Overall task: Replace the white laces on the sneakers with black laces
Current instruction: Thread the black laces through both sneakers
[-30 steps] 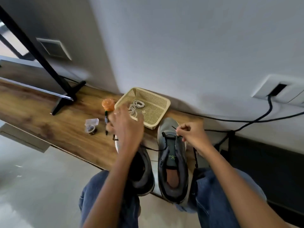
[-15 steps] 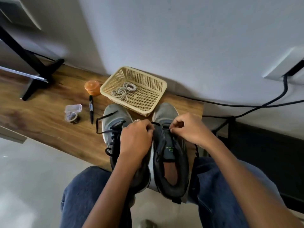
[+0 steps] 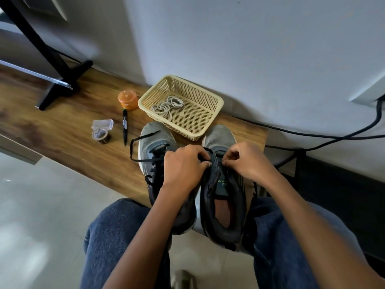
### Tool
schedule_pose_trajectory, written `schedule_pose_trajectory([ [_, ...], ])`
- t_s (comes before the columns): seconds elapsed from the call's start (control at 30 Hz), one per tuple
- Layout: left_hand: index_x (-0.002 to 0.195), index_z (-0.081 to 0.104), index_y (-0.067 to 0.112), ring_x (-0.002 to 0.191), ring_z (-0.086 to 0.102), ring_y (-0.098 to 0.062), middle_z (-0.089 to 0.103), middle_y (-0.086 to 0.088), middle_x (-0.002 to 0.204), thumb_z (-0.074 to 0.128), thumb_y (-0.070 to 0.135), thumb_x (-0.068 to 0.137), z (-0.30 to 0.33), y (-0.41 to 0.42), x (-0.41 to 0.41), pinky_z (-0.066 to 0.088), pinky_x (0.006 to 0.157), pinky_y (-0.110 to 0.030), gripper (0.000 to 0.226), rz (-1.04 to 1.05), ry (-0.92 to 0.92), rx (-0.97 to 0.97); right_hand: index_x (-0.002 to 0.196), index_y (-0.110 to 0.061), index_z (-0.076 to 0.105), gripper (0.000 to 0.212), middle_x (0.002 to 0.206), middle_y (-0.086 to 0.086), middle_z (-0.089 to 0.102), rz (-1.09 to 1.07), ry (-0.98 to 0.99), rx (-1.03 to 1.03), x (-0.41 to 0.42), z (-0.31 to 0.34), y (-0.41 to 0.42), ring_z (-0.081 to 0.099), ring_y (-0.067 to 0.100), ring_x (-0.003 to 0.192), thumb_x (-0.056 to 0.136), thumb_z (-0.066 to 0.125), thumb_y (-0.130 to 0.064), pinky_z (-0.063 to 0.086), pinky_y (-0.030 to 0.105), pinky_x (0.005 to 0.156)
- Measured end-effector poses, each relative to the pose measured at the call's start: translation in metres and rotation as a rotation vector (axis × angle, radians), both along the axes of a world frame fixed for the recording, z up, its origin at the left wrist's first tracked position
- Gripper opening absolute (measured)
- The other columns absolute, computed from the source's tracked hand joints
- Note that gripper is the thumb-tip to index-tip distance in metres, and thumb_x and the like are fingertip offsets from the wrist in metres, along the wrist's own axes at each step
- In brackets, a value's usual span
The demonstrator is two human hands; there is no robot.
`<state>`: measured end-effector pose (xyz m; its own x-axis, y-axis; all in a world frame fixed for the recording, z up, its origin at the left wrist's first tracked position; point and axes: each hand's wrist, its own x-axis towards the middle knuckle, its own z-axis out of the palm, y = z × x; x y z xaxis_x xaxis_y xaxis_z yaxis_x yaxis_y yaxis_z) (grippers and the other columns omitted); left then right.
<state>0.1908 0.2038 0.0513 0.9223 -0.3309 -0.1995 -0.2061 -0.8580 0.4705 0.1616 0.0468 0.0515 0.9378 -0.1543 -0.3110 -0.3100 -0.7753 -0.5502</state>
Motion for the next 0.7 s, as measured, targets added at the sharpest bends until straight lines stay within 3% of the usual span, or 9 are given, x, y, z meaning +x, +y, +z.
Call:
schedule_pose_trajectory([
  [0.1,0.094,0.07,0.033,0.095,0.062,-0.014,0.05,0.015,0.069,0.066,0.039,0.088,0.0,-0.001,0.001,0.04,0.092,-0.034,0.01,0.017,0.011,-0.008,0.084,-0.012,0.073,0.003,0.083,0.0,0.067,-0.049,0.001,0.05,0.0,-0.003,0.003,0.06,0.013,0.079,0.085,0.07,-0.014,0.047,0.026,0.071],
  [0.23,0.093,0.072,0.033,0.095,0.063,-0.014,0.07,0.009,0.089,0.067,0.039,0.087,0.0,-0.002,0.001,0.044,0.092,-0.036,0.01,0.042,0.011,-0.034,0.082,-0.012,0.07,0.006,0.073,-0.003,0.062,-0.182,0.043,0.191,-0.002,-0.005,0.005,0.053,0.007,0.066,0.086,0.068,-0.008,0.039,0.02,0.057],
  [0.4,0.09,0.073,0.032,0.092,0.065,-0.013,0.072,0.01,0.088,0.071,0.039,0.085,-0.002,-0.002,0.002,0.047,0.091,-0.04,0.009,0.049,0.007,-0.065,0.08,-0.009,0.068,0.011,0.072,-0.002,0.06,-0.334,0.073,0.335,-0.003,-0.006,0.007,0.053,0.008,0.069,0.088,0.064,-0.002,0.039,0.021,0.059],
  [0.7,0.091,0.074,0.032,0.093,0.065,-0.013,0.072,0.008,0.09,0.07,0.035,0.085,-0.003,-0.001,0.002,0.05,0.086,-0.036,0.007,0.014,-0.021,-0.056,0.079,-0.012,0.067,0.012,0.082,0.009,0.066,-0.266,0.015,0.237,-0.004,-0.013,0.015,0.055,0.013,0.073,0.088,0.064,-0.005,0.039,0.023,0.06],
])
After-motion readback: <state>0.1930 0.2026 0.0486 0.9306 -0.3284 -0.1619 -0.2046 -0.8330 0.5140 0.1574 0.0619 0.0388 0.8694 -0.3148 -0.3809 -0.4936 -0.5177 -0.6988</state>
